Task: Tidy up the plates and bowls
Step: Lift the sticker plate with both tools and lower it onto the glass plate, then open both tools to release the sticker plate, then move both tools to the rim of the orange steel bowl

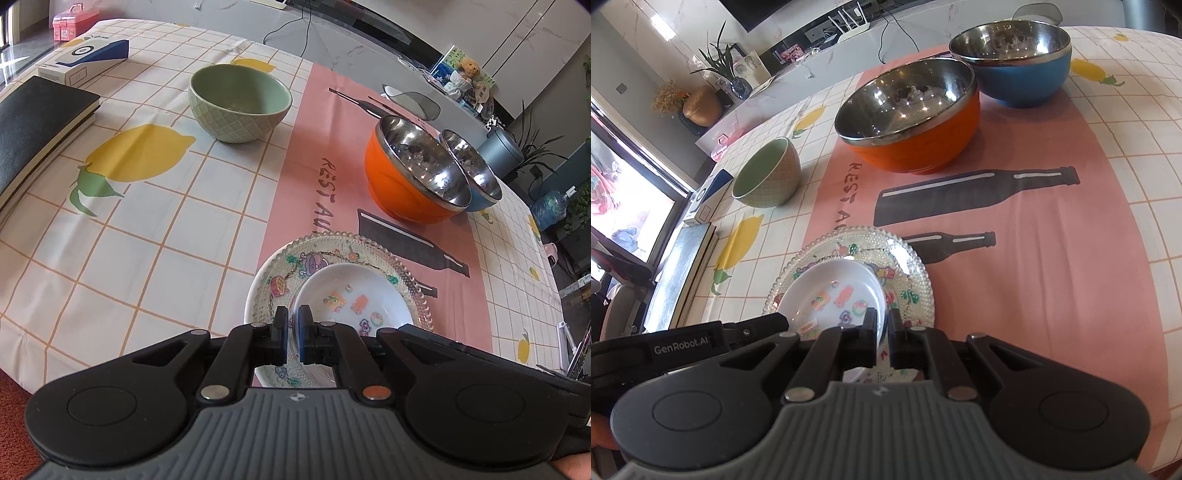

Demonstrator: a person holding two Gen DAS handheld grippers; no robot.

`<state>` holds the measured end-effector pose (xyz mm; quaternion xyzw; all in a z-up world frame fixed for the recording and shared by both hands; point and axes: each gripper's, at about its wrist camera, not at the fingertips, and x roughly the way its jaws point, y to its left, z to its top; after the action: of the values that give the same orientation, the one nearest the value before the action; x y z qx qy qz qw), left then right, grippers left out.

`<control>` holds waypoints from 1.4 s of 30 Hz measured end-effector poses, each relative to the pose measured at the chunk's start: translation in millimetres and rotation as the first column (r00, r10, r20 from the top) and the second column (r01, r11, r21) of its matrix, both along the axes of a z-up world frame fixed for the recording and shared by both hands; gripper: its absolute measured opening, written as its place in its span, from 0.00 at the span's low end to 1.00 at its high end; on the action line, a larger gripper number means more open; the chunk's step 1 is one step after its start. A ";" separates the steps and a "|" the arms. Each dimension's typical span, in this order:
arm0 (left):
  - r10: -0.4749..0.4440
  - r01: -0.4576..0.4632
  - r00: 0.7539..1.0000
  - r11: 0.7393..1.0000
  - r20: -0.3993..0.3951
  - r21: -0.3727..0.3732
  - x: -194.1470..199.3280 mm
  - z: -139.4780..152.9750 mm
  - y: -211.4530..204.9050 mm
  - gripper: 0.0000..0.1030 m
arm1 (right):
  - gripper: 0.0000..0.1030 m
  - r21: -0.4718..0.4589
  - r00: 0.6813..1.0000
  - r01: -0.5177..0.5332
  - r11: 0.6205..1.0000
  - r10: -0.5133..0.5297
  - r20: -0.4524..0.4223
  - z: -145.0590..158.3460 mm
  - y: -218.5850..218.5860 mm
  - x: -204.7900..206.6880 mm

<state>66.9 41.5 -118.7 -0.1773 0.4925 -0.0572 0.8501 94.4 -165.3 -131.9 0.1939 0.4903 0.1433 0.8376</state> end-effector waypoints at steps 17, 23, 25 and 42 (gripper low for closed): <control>-0.005 0.014 0.987 0.998 0.160 -0.056 5.8 43.8 -2.6 0.37 | 0.41 -0.008 0.984 0.089 0.996 -0.087 0.153 36.0 -28.9 -7.5; -0.013 0.026 0.983 0.997 0.181 -0.071 31.2 53.4 -16.2 0.37 | 0.50 -0.001 0.965 0.177 0.984 -0.173 0.195 48.6 -51.6 7.0; -0.016 0.031 0.981 0.997 0.196 -0.073 41.8 57.1 -22.6 0.47 | 0.55 -0.024 0.960 0.195 0.981 -0.186 0.208 51.4 -54.7 14.2; 0.057 -0.044 0.987 0.995 0.151 -0.084 127.9 43.0 -51.1 0.67 | 0.72 -0.030 0.953 0.251 0.967 -0.242 0.184 44.9 -64.4 95.9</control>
<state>194.8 -9.7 -75.7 -0.2190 0.4182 -0.0690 0.8788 190.4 -229.8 -87.0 0.2177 0.3886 0.0415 0.8944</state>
